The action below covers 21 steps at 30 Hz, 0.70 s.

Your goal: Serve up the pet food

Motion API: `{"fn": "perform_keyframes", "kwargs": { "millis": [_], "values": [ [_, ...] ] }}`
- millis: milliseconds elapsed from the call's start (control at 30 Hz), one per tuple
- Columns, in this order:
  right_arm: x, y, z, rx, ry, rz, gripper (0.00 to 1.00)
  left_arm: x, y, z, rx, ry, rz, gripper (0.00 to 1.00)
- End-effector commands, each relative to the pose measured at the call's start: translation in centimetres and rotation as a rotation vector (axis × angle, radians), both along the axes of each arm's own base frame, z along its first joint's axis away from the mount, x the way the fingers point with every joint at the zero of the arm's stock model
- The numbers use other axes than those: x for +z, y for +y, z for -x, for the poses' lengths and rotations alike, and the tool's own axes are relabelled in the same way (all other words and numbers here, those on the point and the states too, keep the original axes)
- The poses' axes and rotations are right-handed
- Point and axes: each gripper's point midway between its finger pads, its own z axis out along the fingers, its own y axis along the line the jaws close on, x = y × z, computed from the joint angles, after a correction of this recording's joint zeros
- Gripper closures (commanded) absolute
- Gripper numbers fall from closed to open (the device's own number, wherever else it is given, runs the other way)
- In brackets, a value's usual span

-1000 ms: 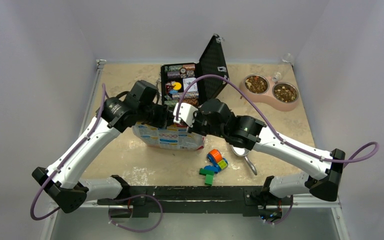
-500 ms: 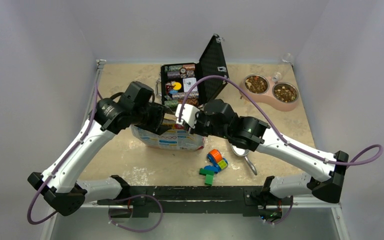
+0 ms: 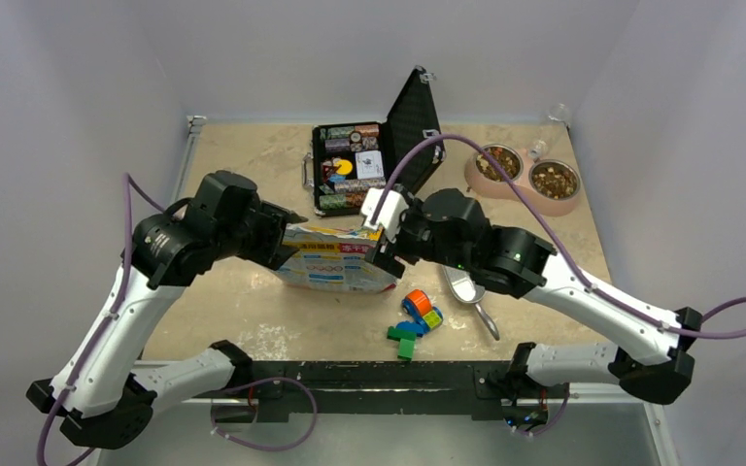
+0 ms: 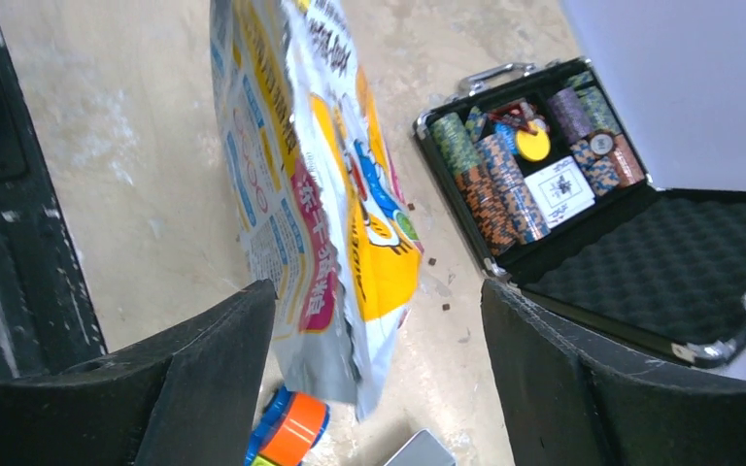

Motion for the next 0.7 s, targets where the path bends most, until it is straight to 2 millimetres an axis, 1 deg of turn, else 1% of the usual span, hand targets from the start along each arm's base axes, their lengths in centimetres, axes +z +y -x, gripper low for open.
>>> {"fn": "perform_keyframes", "kwargs": {
  "millis": [0, 67, 133, 200, 300, 333, 433, 500, 600, 667],
  "values": [
    [7.3, -3.0, -0.3, -0.17, -0.013, -0.212, 0.2, 4.1, 2.6, -0.7, 0.014, -0.187, -0.101, 0.4],
    [9.5, -5.6, -0.8, -0.301, -0.026, -0.28, 0.19, 7.3, 4.2, -1.2, 0.008, -0.329, -0.189, 0.4],
    [11.7, -8.5, -1.0, -0.417, -0.047, -0.345, 0.15, 10.9, 6.2, -1.5, 0.007, -0.464, -0.302, 0.4],
    [13.6, -11.4, -0.8, -0.512, -0.059, -0.396, 0.13, 13.8, 8.4, -1.0, 0.014, -0.555, -0.406, 0.4],
    [15.8, -15.7, -0.3, -0.647, -0.081, -0.478, 0.11, 17.8, 11.5, 0.4, 0.047, -0.701, -0.521, 0.4],
    [16.3, -17.0, -0.1, -0.694, -0.072, -0.525, 0.11, 19.0, 12.5, 1.0, 0.065, -0.754, -0.551, 0.38],
    [18.1, -21.3, 0.7, -0.817, -0.095, -0.613, 0.11, 22.3, 15.2, 2.7, 0.107, -0.909, -0.647, 0.24],
    [19.1, -23.6, 1.3, -0.863, -0.121, -0.659, 0.11, 24.0, 16.9, 4.0, 0.141, -0.978, -0.7, 0.15],
    [20.6, -26.5, 1.9, -0.914, -0.18, -0.725, 0.1, 25.7, 18.8, 5.4, 0.185, -1.036, -0.772, 0.11],
    [21.4, -27.8, 2.2, -0.915, -0.243, -0.724, 0.09, 26.9, 19.7, 6.0, 0.203, -1.064, -0.816, 0.09]
  ]
}}
